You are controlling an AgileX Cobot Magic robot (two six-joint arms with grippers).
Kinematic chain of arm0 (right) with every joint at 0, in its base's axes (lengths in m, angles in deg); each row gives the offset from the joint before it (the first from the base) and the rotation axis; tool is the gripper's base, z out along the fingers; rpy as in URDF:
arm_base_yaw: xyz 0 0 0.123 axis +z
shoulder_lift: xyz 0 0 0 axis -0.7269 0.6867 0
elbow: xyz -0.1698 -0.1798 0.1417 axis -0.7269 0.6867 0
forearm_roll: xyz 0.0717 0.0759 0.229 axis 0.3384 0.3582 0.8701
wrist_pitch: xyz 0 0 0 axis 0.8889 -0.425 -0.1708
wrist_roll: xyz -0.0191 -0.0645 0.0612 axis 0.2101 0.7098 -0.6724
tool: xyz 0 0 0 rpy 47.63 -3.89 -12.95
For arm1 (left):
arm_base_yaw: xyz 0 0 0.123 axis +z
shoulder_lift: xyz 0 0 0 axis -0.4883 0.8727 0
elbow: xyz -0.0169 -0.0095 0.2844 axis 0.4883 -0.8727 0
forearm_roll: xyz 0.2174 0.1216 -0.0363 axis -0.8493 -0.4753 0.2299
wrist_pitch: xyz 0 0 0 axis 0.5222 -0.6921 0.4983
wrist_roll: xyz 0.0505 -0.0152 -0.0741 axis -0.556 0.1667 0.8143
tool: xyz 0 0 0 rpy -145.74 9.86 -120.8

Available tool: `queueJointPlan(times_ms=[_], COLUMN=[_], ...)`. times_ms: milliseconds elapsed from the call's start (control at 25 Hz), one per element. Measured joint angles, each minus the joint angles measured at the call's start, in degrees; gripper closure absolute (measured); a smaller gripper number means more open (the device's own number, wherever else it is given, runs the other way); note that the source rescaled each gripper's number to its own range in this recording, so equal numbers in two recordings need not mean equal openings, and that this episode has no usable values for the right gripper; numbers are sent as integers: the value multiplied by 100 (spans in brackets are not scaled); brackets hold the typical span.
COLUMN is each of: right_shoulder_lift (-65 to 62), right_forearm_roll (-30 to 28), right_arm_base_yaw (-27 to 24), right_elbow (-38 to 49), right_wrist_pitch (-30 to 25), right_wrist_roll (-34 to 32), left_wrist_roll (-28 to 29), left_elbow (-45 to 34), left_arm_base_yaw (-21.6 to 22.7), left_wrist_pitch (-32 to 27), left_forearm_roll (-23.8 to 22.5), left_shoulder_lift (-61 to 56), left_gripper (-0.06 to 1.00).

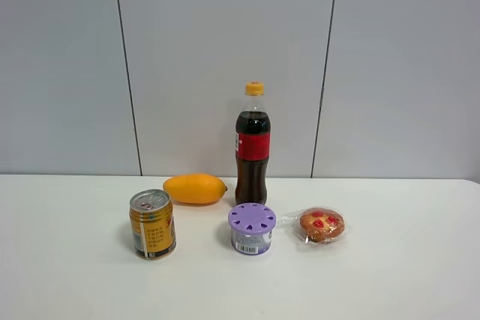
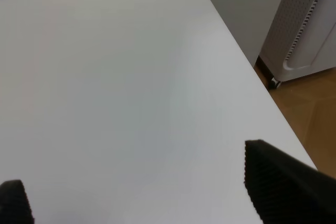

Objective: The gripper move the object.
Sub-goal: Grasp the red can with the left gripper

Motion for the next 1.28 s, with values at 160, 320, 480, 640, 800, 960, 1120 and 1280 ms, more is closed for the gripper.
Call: queueJointPlan(times_ms=[160, 320, 480, 640, 800, 960, 1120, 1280], right_shoulder_lift=[0, 0, 0, 0, 0, 0, 0, 0], right_forearm_roll=[0, 0, 0, 0, 0, 0, 0, 0], right_arm_base_yaw=[0, 0, 0, 0, 0, 0, 0, 0], right_elbow=[0, 0, 0, 0, 0, 0, 0, 0], right_wrist_pitch=[0, 0, 0, 0, 0, 0, 0, 0], right_wrist_roll=[0, 0, 0, 0, 0, 0, 0, 0], left_wrist_roll=[0, 0, 0, 0, 0, 0, 0, 0], left_elbow=[0, 0, 0, 0, 0, 0, 0, 0], left_arm_base_yaw=[0, 0, 0, 0, 0, 0, 0, 0], left_wrist_pitch=[0, 0, 0, 0, 0, 0, 0, 0], left_forearm_roll=[0, 0, 0, 0, 0, 0, 0, 0], left_shoulder_lift=[0, 0, 0, 0, 0, 0, 0, 0], left_gripper=[-6, -6, -6, -6, -6, -6, -6, -6])
